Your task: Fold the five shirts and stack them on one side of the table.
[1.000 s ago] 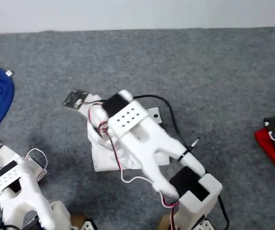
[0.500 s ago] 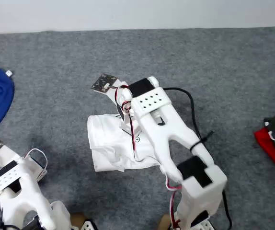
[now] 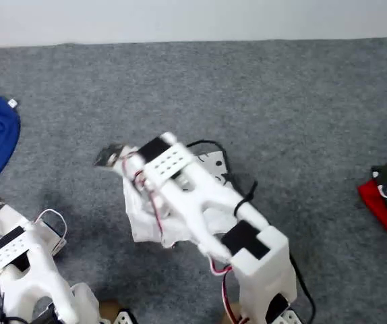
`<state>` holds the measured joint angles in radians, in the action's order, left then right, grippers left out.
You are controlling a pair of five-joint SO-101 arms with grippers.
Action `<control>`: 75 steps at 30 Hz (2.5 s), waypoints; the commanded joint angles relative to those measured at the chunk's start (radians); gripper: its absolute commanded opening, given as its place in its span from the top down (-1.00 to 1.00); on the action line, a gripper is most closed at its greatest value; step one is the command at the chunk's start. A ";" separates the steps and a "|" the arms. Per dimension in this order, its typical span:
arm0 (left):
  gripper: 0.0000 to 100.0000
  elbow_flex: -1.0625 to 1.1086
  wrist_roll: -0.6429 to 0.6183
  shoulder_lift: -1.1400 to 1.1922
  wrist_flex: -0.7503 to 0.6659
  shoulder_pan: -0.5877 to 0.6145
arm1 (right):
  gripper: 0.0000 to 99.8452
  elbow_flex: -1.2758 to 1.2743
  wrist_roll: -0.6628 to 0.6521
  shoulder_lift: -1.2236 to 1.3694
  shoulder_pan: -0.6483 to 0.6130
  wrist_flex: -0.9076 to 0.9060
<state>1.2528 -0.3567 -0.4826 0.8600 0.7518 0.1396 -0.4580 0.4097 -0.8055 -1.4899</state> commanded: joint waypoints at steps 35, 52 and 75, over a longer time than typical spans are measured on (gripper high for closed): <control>0.99 0.021 -0.006 -0.002 0.008 0.005 | 0.32 0.034 -0.052 -0.058 -0.231 -0.117; 0.99 0.021 -0.006 -0.002 0.008 0.005 | 0.32 0.034 -0.060 -0.090 0.097 0.076; 0.99 0.021 -0.006 -0.002 0.008 0.005 | 0.32 0.034 -0.190 0.073 0.501 0.352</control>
<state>1.2528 -0.3567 -0.4826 0.8600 0.7518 0.1396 -0.6268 0.4941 -0.3452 -1.1538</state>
